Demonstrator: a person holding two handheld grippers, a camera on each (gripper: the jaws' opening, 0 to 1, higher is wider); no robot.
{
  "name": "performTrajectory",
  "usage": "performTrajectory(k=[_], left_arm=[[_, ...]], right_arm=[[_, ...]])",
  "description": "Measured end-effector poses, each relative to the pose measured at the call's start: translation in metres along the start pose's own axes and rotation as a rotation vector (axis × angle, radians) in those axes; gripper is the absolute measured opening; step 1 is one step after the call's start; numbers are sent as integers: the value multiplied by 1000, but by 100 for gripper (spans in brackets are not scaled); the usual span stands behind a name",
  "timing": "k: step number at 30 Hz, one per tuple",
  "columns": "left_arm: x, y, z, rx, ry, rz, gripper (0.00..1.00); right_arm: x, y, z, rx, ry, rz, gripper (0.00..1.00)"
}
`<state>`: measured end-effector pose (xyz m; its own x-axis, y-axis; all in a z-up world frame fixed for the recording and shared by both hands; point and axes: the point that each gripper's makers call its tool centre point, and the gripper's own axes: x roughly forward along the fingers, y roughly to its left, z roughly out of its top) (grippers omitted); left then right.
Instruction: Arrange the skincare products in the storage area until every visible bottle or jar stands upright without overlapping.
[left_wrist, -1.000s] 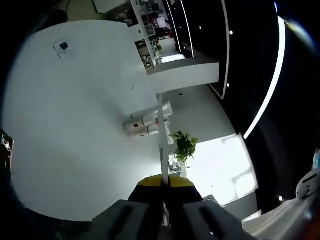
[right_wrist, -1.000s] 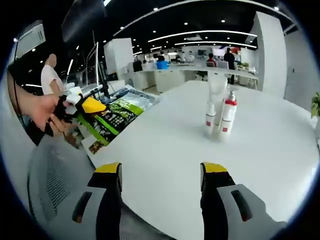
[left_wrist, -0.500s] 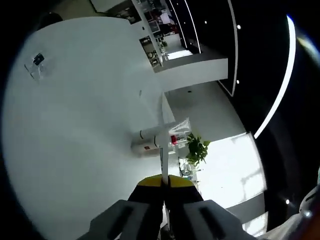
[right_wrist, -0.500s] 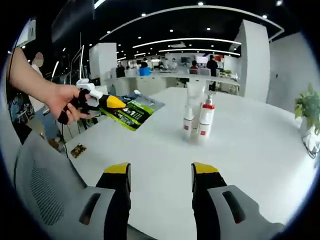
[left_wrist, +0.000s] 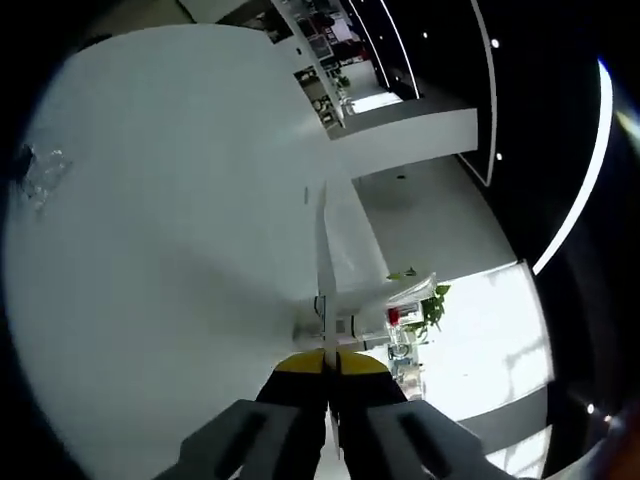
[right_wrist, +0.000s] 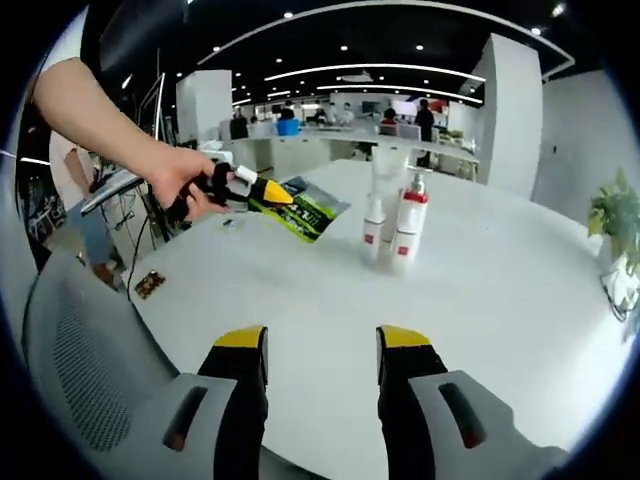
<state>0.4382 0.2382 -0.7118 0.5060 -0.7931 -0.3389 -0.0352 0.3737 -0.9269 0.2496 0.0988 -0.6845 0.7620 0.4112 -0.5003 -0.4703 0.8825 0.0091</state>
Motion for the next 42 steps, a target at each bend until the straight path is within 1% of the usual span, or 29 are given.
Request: performTrajectory(k=[4,7,10,13,16,19,20,21,23,24,26,27,28,29,30,33,36,37,38,39,40,41,42], left_arm=[[18,8,-2,10,34,24,1],[29,20,-5,-5,57,51,2],[35,24,-9,-5,78,60,2],[41,31,-14,14,106,73,2],[46,38,-15,4,118,77,2],[49,41,-15,-15,108,96,2],[50,42,-14,-11,103,113,2],[50,48,-12,16,99,145,2],[53,50,-11,11,100,152,3],[53,52,-10,10,99,168,4],[52,57,-10,44,100,217,7],[49,61,-12,84,119,256,9],[48,62,-14,108,135,270,11],[49,58,-17,97,142,255,12],[47,58,-17,84,143,262,12],[41,55,-15,85,123,276,19],[36,51,-15,89,114,296,29],[34,50,-14,104,106,305,35],[30,50,-10,140,82,320,40],[27,50,-7,149,62,333,46],[27,47,-3,162,32,323,54],[25,47,-4,159,39,326,60],[22,47,-5,170,49,335,63]], right_arm=[[1,-3,-5,9,20,-8,41],[3,-2,-8,11,37,-3,41],[5,0,-12,10,57,9,41],[6,2,-14,6,70,18,41],[7,3,-17,5,86,21,42],[6,2,-19,8,92,15,43],[6,2,-19,9,93,15,43],[7,2,-20,8,97,16,44],[7,3,-20,4,99,19,45],[7,4,-20,5,100,23,45],[7,5,-21,2,99,27,45],[7,5,-21,4,100,31,46],[8,6,-21,2,102,33,46],[8,7,-21,0,103,36,47],[8,8,-22,-1,105,43,47],[9,11,-22,-10,109,59,47],[9,12,-23,-12,115,63,49],[9,11,-24,-15,118,61,50],[9,12,-24,-16,120,62,50],[9,12,-25,-17,123,65,50],[9,12,-25,-24,127,65,50],[9,13,-25,-29,127,66,50],[9,13,-25,-30,129,67,50]])
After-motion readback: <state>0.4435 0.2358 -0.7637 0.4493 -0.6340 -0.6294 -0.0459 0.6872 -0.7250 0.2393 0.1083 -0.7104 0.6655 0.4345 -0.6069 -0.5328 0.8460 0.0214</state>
